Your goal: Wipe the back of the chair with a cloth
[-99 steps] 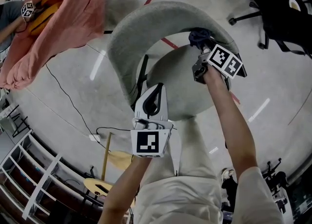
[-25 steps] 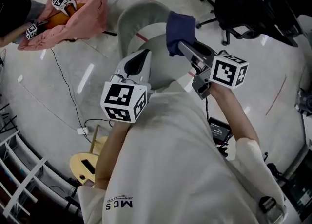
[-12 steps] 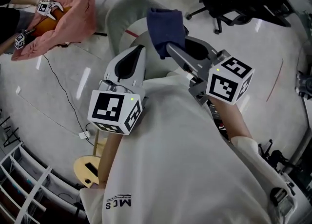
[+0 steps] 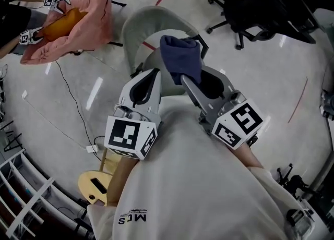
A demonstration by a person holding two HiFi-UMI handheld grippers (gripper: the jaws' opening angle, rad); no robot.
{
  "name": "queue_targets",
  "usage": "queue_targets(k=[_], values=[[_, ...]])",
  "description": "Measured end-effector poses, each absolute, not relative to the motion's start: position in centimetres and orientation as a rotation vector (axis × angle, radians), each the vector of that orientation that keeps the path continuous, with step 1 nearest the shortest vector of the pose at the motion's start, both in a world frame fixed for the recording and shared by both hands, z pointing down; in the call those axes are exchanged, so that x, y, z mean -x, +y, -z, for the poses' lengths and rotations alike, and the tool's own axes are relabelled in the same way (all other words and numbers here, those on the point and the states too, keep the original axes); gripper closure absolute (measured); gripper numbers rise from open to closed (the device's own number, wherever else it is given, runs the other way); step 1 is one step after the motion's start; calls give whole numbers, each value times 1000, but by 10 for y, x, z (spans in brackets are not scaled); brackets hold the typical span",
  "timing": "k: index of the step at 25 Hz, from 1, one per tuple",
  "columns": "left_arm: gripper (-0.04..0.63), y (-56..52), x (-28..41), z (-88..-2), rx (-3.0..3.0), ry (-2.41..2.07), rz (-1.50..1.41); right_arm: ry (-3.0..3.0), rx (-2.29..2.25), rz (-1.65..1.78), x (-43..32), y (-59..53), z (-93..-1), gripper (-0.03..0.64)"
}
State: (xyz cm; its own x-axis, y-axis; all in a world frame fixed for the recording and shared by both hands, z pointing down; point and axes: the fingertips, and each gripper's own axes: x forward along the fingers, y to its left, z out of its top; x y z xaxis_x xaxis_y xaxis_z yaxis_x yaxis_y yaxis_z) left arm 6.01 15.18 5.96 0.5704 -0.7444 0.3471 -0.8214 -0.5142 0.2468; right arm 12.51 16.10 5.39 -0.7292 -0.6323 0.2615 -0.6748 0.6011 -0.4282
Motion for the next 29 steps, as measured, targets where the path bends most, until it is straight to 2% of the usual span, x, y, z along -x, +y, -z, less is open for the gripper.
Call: queue_targets(k=[29], values=[[595,148,-59,-78,-2358,-1235,-311,-2635,-1153,-943,-130,157,-80,503]])
